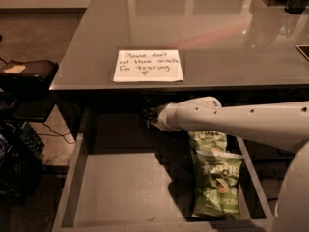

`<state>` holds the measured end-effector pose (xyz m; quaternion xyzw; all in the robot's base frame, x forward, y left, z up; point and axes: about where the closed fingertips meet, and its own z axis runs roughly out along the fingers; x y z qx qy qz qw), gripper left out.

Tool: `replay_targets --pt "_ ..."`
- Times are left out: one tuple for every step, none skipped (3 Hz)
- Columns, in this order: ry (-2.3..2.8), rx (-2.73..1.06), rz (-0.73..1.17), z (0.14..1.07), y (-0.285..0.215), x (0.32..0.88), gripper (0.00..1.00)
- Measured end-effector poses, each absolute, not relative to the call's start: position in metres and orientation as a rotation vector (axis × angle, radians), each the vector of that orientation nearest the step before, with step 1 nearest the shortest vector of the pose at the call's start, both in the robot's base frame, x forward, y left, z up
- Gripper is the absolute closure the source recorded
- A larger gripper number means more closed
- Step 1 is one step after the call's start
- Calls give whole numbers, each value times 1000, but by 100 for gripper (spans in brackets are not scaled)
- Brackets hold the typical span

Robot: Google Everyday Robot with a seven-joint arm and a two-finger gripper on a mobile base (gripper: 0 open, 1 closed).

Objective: Pick blue chip bag from top drawer and place on counter

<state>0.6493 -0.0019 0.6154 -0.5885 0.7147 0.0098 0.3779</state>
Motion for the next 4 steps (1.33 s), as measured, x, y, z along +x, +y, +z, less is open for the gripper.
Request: replay_targets --pt "1773 -1518 33 632 6 642 100" --pt "1715 -1532 73 649 13 626 100" --pt "1666 -1580 143 663 18 599 100" --pt "1634 -1654 211 672 17 565 100"
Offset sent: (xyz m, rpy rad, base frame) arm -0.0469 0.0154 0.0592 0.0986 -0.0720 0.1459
